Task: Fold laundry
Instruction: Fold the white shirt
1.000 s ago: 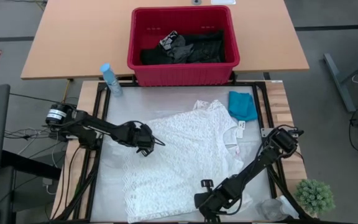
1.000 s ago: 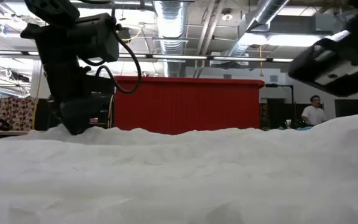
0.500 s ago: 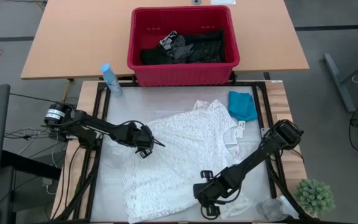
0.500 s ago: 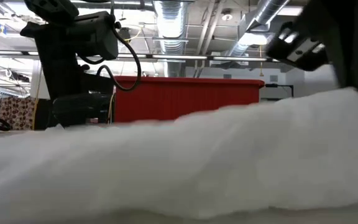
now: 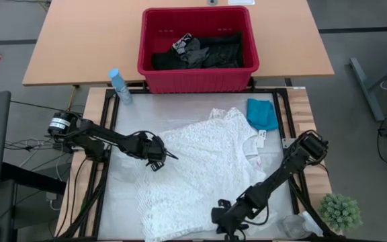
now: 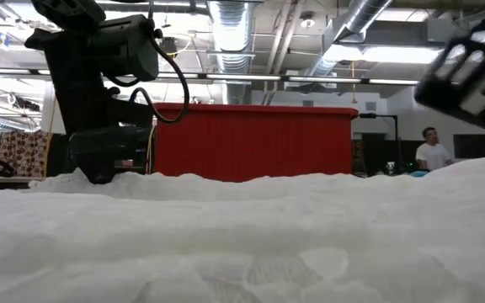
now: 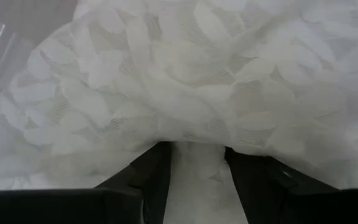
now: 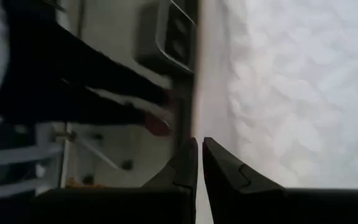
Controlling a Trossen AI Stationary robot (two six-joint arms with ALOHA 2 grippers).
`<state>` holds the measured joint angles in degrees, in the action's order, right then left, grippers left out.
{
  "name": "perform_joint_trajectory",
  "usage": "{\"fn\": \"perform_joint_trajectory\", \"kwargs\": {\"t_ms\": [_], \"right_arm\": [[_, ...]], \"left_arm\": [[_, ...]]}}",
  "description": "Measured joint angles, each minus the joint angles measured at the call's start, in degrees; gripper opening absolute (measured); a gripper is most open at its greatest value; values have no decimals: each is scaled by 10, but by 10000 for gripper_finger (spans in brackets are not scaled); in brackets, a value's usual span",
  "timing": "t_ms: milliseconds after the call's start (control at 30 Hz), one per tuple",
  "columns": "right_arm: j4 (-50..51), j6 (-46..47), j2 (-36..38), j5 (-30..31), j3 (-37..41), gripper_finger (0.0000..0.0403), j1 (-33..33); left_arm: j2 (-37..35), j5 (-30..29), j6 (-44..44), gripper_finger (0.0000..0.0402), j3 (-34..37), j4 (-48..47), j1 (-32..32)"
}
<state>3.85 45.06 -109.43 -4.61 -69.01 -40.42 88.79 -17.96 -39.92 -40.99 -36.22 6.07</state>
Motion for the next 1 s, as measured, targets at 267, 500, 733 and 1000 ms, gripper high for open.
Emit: {"fn": "perform_joint_trajectory", "kwargs": {"t_ms": [267, 500, 733, 1000], "right_arm": [[1, -64, 24, 2, 1, 67, 37], [48, -190, 112, 3, 0, 84, 136], [198, -230, 183, 93, 0, 85, 297], [212, -281, 192, 127, 0, 85, 512]], "left_arm": [[-59, 6, 8, 155, 4, -19, -1], [-185, -4, -40, 155, 2, -56, -1], [-255, -72, -116, 155, 2, 36, 25], [-221, -71, -101, 155, 1, 98, 27]]}}
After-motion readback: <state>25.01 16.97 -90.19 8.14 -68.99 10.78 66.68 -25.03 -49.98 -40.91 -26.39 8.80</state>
